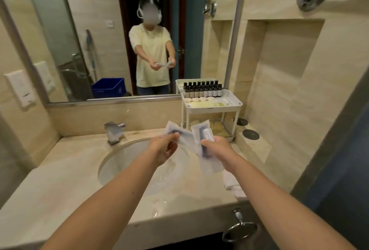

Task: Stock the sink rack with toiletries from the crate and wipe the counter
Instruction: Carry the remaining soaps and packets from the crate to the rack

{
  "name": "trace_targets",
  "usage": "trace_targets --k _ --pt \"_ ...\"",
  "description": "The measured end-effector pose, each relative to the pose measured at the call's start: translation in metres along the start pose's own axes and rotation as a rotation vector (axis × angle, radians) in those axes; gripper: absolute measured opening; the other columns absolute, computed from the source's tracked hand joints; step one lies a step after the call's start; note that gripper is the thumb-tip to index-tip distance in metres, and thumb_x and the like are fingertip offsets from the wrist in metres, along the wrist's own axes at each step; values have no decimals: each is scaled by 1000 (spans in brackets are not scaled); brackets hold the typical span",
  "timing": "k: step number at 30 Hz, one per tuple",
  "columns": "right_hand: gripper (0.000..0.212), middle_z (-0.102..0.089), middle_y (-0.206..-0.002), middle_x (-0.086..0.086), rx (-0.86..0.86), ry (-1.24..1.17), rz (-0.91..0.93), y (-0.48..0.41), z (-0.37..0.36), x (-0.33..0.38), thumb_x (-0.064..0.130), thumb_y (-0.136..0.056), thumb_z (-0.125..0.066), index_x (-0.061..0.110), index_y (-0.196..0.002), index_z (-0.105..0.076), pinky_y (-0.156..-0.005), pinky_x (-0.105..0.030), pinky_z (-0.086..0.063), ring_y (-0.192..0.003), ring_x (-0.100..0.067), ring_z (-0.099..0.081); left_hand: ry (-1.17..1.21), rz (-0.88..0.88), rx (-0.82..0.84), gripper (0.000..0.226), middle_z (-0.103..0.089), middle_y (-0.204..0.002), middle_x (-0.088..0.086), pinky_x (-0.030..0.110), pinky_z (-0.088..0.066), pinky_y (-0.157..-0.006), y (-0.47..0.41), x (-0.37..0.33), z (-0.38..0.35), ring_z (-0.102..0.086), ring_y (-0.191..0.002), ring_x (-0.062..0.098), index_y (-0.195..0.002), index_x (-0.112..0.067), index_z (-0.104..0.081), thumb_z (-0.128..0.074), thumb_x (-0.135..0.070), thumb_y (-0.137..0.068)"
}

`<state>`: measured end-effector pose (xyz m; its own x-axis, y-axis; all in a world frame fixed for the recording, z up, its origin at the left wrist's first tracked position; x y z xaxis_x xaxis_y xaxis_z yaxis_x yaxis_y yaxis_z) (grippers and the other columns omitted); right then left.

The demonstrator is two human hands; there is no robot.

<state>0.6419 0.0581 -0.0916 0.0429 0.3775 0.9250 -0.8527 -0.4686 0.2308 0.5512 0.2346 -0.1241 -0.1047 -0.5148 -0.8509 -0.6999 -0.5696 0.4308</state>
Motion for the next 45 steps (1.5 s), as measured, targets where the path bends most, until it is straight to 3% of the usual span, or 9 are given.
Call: trace_targets --k 5,10,13,18,26,36,40,43,45 --pt "7 -64 -88 -3 -8 -47 -25 -29 -10 7 22 -94 -58 17 -96 -62 -60 -27 -48 -79 -17 -61 -36 -11 106 13 -66 -97 9 30 -54 -71 -36 -10 -42 -64 -87 20 -105 -11 -61 -62 -12 -92" --pt "27 -66 -104 -6 -4 -73 -94 -47 -15 0 28 -95 -58 17 -119 -58 -78 -36 -56 -95 -23 -64 -176 -107 125 19 -63 -111 9 35 -54 -69 -63 -21 -56 -61 -103 28 -115 -17 -54 -52 -11 -96" --pt "28 -64 -104 -8 -59 -61 -122 -55 0 4 30 -96 -57 17 -121 -57 -74 -34 -53 -93 -25 -62 -246 -125 115 22 -62 -114 11 37 -54 -75 -79 -30 -58 -61 -101 28 -121 -14 -52 -50 -14 -98" --pt "16 -60 -93 -5 -144 -40 -126 -70 25 20 23 -97 -52 16 -110 -56 -75 -36 -50 -87 -25 -59 -378 -187 180 22 -62 -110 15 31 -55 -60 -91 -44 -77 -64 -88 26 -118 -10 -53 -49 -16 -98" --pt "11 -50 -85 -7 -241 -22 -74 -109 72 50 10 -89 -46 20 -86 -51 -57 -28 -38 -73 -25 -48 -553 -220 251 28 -64 -109 11 49 -56 -87 -119 -66 -119 -64 -99 29 -117 -12 -54 -54 -26 -94" --pt "30 -56 -97 -7 -231 -58 -57 -207 124 75 -1 -90 -49 14 -115 -53 -85 -48 -56 -89 -27 -58 -582 -180 276 31 -63 -110 15 43 -58 -81 -186 -91 -190 -65 -97 32 -123 -8 -52 -53 -10 -92" --pt "29 -56 -95 -3 -210 -51 -48 -260 145 80 -4 -90 -52 17 -110 -56 -62 -33 -55 -84 -21 -58 -578 -163 265 35 -61 -113 16 48 -56 -87 -225 -98 -229 -63 -102 33 -125 -5 -50 -52 -1 -90" --pt "27 -59 -92 -5 -210 -6 -70 -304 159 80 -7 -89 -48 17 -94 -60 -65 -33 -53 -81 -21 -58 -563 -168 242 38 -61 -109 13 46 -56 -88 -259 -103 -253 -61 -103 32 -125 -6 -51 -51 3 -88" --pt "29 -62 -98 -14 -192 41 -72 -335 163 74 -9 -87 -43 5 -103 -63 -68 -35 -50 -81 -24 -57 -559 -171 201 36 -56 -95 6 41 -55 -84 -275 -106 -261 -58 -100 29 -121 -13 -48 -50 6 -89"
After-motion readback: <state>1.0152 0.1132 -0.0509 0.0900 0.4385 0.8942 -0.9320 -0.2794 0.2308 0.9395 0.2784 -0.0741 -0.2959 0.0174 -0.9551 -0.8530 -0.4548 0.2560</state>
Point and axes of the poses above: each hand's wrist, its own y-axis away from the middle knuckle, its own z-axis out of the back of the hand, x = y × z, the point moved 9 cm from there along -y, towards the middle knuckle
